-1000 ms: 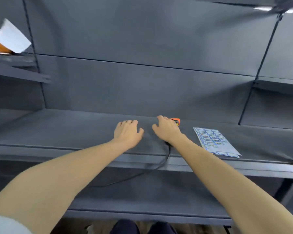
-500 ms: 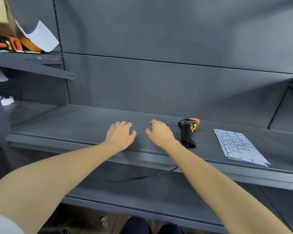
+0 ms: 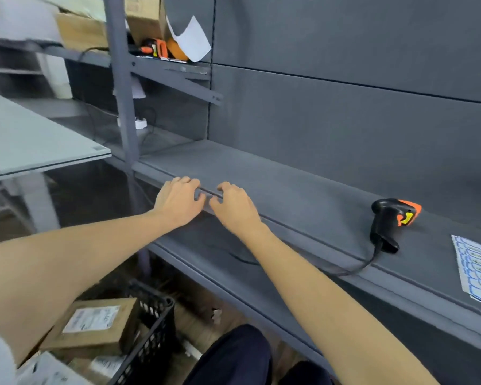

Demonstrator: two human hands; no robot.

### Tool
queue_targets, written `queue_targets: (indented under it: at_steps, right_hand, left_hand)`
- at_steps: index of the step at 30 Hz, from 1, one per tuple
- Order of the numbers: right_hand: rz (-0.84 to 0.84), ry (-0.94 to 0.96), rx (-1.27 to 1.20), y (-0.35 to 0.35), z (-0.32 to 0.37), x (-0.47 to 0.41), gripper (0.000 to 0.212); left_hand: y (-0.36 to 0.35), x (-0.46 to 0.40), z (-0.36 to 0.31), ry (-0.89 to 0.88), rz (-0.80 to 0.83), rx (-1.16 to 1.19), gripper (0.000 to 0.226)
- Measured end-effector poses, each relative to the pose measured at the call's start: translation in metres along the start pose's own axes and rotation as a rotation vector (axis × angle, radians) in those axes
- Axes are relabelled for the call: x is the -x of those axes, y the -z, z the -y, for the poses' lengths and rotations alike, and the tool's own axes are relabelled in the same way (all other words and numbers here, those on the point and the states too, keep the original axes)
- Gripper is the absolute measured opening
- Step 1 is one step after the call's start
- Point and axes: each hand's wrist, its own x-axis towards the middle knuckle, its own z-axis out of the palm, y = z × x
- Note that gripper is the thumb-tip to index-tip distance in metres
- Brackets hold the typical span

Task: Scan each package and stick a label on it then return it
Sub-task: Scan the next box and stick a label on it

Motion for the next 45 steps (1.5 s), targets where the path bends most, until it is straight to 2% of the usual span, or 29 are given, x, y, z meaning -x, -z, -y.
queue_targets:
  at_steps: [5,9,17,22,25,30,35,45]
  right_hand:
    - [0.180,0.112,-0.017,-0.074,0.030,0.003,0.042]
    - [0.353,0.110,0.029,-0.142,0.042,0.008,0.040]
    - [0.603,0.167,0.238,-0.260,0.051,0.013,0.038]
    - [0.720,0.195,0.323,-0.324,0.046,0.028,0.039]
    - [0.783,0.205,0.348,-0.355,0.041,0.035,0.045]
    - [0.822,0.206,0.327,-0.399,0.030,0.029,0.044]
    - [0.803,0.208,0.289,-0.437,0.018,0.006,0.068]
    - [0.932,-0.091,0.114,-0.474,0.006,-0.006,0.109]
  left_hand:
    - [-0.020,0.053,0.076,0.164,0.039,-0.063,0.033]
    - [-0.052,0.102,0.140,0.290,0.127,-0.088,0.032]
    - [-0.113,0.162,0.225,0.493,0.276,-0.151,0.031]
    - [-0.161,0.209,0.248,0.633,0.440,-0.113,0.043]
    - [-0.185,0.231,0.249,0.701,0.516,-0.069,0.042]
    - [-0.214,0.254,0.248,0.780,0.508,0.014,0.032]
    - [-0.225,0.263,0.258,0.877,0.463,0.001,0.040]
    - [-0.227,0.269,0.276,0.960,0.410,-0.003,0.025]
